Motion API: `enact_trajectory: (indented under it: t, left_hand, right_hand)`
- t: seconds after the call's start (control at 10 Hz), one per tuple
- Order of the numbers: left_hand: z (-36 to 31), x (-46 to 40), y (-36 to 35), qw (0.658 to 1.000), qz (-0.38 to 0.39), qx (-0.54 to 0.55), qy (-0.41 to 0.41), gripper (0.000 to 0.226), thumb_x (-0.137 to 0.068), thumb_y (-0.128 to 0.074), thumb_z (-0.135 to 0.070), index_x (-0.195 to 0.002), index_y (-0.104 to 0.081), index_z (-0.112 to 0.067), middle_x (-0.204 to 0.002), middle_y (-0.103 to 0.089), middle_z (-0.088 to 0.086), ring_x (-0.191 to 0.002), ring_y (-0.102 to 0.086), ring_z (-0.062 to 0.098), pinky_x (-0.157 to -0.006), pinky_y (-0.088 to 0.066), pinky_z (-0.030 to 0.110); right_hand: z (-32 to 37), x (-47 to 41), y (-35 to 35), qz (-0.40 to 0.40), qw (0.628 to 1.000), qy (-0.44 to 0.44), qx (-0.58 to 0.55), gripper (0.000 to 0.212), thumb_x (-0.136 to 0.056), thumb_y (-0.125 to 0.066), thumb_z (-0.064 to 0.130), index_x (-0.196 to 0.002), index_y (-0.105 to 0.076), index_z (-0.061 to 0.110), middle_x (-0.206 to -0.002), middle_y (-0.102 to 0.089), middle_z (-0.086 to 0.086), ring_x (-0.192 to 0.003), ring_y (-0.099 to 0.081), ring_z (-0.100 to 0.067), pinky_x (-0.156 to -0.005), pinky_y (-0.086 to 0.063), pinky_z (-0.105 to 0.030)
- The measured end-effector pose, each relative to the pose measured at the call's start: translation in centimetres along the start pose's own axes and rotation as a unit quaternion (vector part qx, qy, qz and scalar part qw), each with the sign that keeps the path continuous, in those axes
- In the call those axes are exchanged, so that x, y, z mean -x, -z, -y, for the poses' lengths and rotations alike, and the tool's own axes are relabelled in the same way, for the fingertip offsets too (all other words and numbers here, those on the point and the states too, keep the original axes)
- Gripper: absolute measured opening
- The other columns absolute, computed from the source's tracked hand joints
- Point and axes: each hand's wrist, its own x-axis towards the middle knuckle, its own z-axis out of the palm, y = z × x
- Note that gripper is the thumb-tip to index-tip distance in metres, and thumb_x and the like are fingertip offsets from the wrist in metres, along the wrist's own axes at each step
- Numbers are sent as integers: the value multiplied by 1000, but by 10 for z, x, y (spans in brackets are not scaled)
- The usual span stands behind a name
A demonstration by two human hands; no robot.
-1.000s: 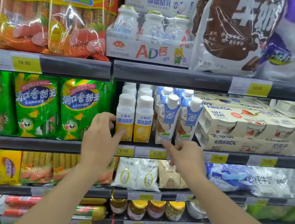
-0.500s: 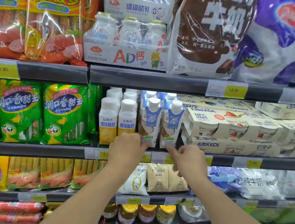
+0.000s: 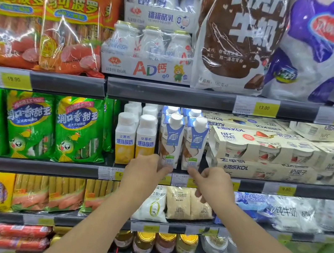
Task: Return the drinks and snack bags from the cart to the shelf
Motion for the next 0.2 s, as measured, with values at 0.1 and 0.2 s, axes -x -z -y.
enact_trajectory:
  t: [0.1,0.2]
  left_hand:
    - [14,17,11,998,28,43,-35,33,-90,-58,-56,-92,-59,-23,-77,-62,-9,-75,-60,13,-67,-54,35]
    - [33,22,22,995,84,24,-42,36,-92,-53,-58,-99,-59,-23,-86,-63,-9,-81,-61,12,-71,-55,35]
  right_hand:
    - [-3,3,2,30,999,19,1,58,-89,-54,63,-73,-62,8,-55,-72,-2,-47,-69,-14,-68,-60,-38]
    - [-1,3,5,56,998,31,12,52,-91,-54,60,-77,-63,10,-64,-74,-2,-53,-71,-11,-69,-60,-39]
